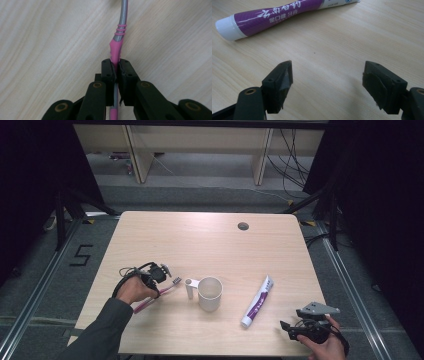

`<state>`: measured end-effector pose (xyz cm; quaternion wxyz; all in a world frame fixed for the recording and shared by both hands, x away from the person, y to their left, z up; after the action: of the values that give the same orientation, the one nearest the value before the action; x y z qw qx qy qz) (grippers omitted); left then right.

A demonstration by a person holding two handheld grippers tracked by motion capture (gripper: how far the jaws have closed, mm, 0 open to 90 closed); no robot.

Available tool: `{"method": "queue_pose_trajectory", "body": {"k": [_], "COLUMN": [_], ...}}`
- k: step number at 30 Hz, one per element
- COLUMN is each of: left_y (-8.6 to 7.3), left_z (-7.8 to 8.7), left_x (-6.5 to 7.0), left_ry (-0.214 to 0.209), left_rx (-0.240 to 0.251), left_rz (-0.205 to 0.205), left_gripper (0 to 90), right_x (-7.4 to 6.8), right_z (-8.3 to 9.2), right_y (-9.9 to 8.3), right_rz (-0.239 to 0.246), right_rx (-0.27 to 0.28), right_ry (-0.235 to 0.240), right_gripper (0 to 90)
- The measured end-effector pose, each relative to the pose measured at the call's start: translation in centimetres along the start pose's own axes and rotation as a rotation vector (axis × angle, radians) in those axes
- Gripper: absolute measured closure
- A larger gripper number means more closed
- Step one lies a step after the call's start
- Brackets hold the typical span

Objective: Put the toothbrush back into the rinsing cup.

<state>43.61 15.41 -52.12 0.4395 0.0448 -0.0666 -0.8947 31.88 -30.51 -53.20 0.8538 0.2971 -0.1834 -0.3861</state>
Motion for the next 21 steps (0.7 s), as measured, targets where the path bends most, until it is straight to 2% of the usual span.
{"method": "queue_pose_trajectory", "body": {"k": [1, 2, 3, 5, 6, 7, 8, 9, 10, 11, 13, 14, 15, 16, 17, 18, 19, 21], "left_y": [0.0, 0.0, 0.0, 0.0, -0.1, -0.1, -0.1, -0.1, -0.1, -0.1, 0.0, 0.0, 0.1, 0.3, 0.3, 0.2, 0.2, 0.2], "left_z": [0.3, 0.9, 0.9, 1.7, 2.5, 2.5, 3.3, 3.7, 3.7, 4.0, 4.8, 5.2, 5.6, 6.0, 6.4, 6.6, 6.8, 7.0], "left_x": [0.0, -0.2, -0.2, -0.4, -0.6, -0.6, -0.4, -0.4, -0.4, -0.3, 0.0, 0.1, 0.3, 0.4, 0.5, 0.6, 0.7, 1.0], "left_ry": [-0.007, -0.012, -0.012, -0.026, -0.037, -0.037, -0.055, -0.064, -0.064, -0.074, -0.105, -0.115, -0.127, -0.147, -0.15, -0.164, -0.172, -0.183], "left_rx": [0.018, 0.059, 0.059, 0.112, 0.167, 0.167, 0.225, 0.248, 0.248, 0.288, 0.346, 0.37, 0.398, 0.457, 0.49, 0.492, 0.511, 0.584], "left_rz": [0.005, 0.011, 0.011, 0.025, 0.032, 0.032, 0.044, 0.039, 0.039, 0.056, 0.065, 0.07, 0.085, 0.087, 0.092, 0.095, 0.102, 0.119], "left_gripper": [83.0, 83.1, 83.1, 83.0, 83.0, 83.1, 83.0, 83.0, 83.0, 83.0, 83.0, 83.0, 83.0, 83.0, 83.0, 83.0, 83.0, 83.0], "right_x": [0.0, 0.4, 0.4, 0.3, 0.3, 0.4, 0.2, 0.6, 0.6, 0.8, 0.8, 0.6, 0.8, 0.8, 0.8, 0.6, 0.6, 0.7], "right_z": [0.0, -0.2, -0.2, -0.1, -0.1, 0.0, 0.1, -0.2, -0.2, -0.3, -0.2, -0.1, -0.2, -0.2, -0.3, -0.2, -0.2, -0.1], "right_y": [0.0, 0.0, 0.0, 0.1, 0.1, 0.1, 0.0, 0.1, 0.1, 0.1, 0.1, 0.1, 0.1, 0.1, 0.1, 0.1, 0.1, 0.0], "right_rz": [0.0, 0.043, 0.043, 0.034, 0.018, 0.021, -0.002, 0.049, 0.049, 0.062, 0.067, 0.043, 0.07, 0.064, 0.061, 0.023, 0.023, 0.039], "right_rx": [0.0, 0.029, 0.029, 0.032, 0.027, 0.029, 0.009, 0.047, 0.047, 0.051, 0.043, 0.032, 0.043, 0.046, 0.053, 0.052, 0.052, 0.036], "right_ry": [0.0, -0.022, -0.022, -0.022, -0.014, -0.017, -0.007, -0.017, -0.017, -0.021, -0.026, -0.018, -0.021, -0.02, -0.022, -0.029, -0.029, -0.022], "right_gripper": [25.0, 25.0, 25.0, 25.0, 25.0, 25.0, 25.0, 25.0, 25.0, 25.0, 25.0, 25.0, 25.1, 25.1, 25.1, 25.0, 25.0, 25.0]}}
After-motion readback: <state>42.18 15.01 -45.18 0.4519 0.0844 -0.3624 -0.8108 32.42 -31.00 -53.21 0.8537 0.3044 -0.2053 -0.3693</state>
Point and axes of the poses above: each handheld gripper's, and its own axes: z roughly backward along the jaws, y roughly out of its top, x roughly to its right, the point moved 5 cm from there along -z, roughly forward along the jaws, and after that the axes turned 13 degrees about z, right-handed, at the moved point
